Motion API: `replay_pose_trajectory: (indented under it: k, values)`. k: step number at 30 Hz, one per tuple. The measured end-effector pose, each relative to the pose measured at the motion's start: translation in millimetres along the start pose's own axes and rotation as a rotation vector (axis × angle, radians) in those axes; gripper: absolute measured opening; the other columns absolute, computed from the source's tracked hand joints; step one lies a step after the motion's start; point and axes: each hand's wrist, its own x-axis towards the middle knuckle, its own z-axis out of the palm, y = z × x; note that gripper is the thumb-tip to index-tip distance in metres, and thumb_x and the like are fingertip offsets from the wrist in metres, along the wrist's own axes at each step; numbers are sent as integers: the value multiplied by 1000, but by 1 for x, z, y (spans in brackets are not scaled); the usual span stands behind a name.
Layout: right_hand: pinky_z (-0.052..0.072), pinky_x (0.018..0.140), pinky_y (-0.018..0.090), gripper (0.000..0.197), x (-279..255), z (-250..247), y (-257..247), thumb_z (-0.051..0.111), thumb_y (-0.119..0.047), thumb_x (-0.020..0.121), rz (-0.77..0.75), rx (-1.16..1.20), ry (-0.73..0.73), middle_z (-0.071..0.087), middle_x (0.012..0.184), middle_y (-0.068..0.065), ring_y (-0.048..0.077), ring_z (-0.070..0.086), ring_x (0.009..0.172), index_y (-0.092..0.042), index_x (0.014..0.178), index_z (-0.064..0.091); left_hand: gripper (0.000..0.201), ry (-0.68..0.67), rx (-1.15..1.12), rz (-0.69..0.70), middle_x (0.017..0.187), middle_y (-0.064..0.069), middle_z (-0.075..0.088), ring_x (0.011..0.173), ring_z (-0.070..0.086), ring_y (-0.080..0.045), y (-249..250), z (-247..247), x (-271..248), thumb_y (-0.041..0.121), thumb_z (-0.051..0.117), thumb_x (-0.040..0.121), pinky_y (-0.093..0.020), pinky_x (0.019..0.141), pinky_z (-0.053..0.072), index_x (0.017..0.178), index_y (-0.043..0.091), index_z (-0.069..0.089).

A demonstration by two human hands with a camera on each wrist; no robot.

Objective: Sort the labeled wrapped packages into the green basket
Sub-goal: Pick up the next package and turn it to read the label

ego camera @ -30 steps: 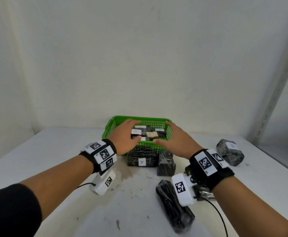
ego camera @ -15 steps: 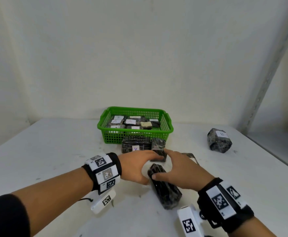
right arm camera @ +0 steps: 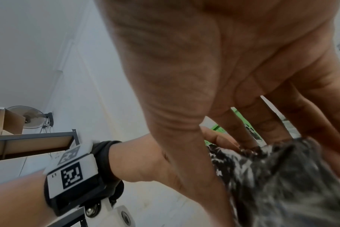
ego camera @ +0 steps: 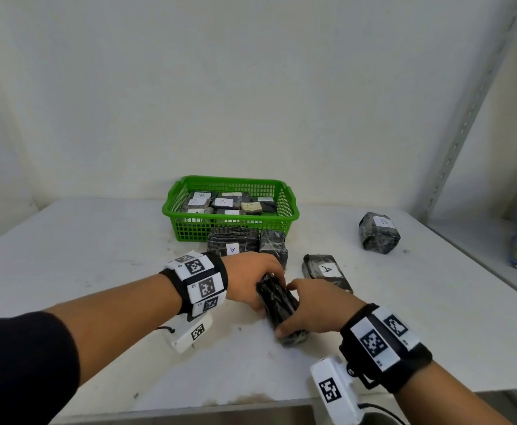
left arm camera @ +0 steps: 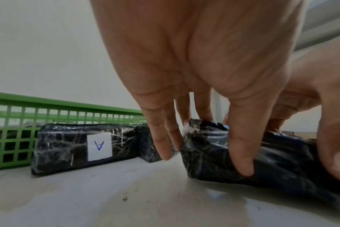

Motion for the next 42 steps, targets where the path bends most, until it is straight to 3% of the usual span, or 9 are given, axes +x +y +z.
replay_pose_trajectory:
  k: [5, 9, 15, 18, 21, 25, 30, 34, 42]
  values:
    - [58, 79, 32, 62, 6, 0, 7, 82, -36, 78, 9, 76, 7, 71, 117, 5, 21, 68, 100, -16, 133, 61, 55, -4, -40, -86, 117, 4, 63, 104, 59, -16, -5, -2, 0, 39, 83, 72, -32, 92, 49, 120, 23, 60]
    - [50, 52, 19, 54, 16, -12, 17, 81, -21, 81, -42, 345, 79, 72, 103, -1, 5, 68, 64, -22, 131, 59, 51, 70, -162, -158, 110, 9, 62, 97, 57, -11, -18, -13, -3, 40, 83, 73, -23, 79, 44, 116, 26, 61]
    - [66, 80, 40, 50, 46, -25, 17, 85, -11, 81, -123, 830, 296, 72, 118, 8, 24, 76, 90, -13, 125, 63, 43, 326, -659, -237, 105, 2, 71, 94, 70, -18, -56, -27, -18, 30, 85, 72, -31, 84, 55, 111, 24, 65]
    - [66, 81, 40, 50, 61, -30, 7, 83, -1, 83, -180, 1044, 345, 70, 121, 12, 25, 76, 92, -4, 127, 62, 36, 429, -1163, -218, 111, -14, 69, 98, 71, -28, -63, -27, -23, 21, 74, 77, -41, 85, 60, 109, 9, 64]
    - [65, 82, 39, 35, 75, -35, -6, 79, 1, 87, -230, 1174, 352, 69, 117, 10, 26, 77, 92, -9, 116, 61, 27, 523, -1398, -217, 112, -17, 69, 97, 71, -28, -70, -25, -26, 15, 66, 84, -44, 86, 59, 110, 7, 63]
    - [66, 83, 40, 28, 95, -34, -26, 77, 1, 89, -275, 1286, 284, 73, 116, 16, 35, 76, 102, -13, 108, 60, 23, 703, -1438, -248, 120, -22, 66, 97, 72, -30, -86, -21, -31, 5, 59, 93, -40, 80, 62, 116, 2, 60]
    - [65, 86, 44, 35, 119, -21, -41, 83, -10, 87, -339, 1313, 305, 76, 116, 12, 26, 77, 103, -4, 118, 67, 37, 829, -1356, -256, 119, -20, 66, 105, 69, -35, -97, -12, -35, 2, 66, 88, -42, 82, 61, 124, 2, 58]
    - [66, 82, 40, 32, 132, -10, -41, 82, -8, 87, -353, 1386, 340, 77, 115, 15, 26, 78, 100, -1, 115, 69, 51, 840, -1440, -238, 121, -21, 67, 108, 68, -34, -103, -5, -34, 7, 71, 80, -36, 82, 61, 128, 2, 56]
    - [64, 88, 41, 35, 146, -6, -39, 90, -17, 79, -354, 1287, 381, 82, 102, 8, 26, 79, 95, -4, 109, 78, 49, 838, -1374, -212, 117, -18, 70, 107, 69, -32, -117, 3, -26, 5, 74, 77, -40, 89, 59, 124, 5, 62]
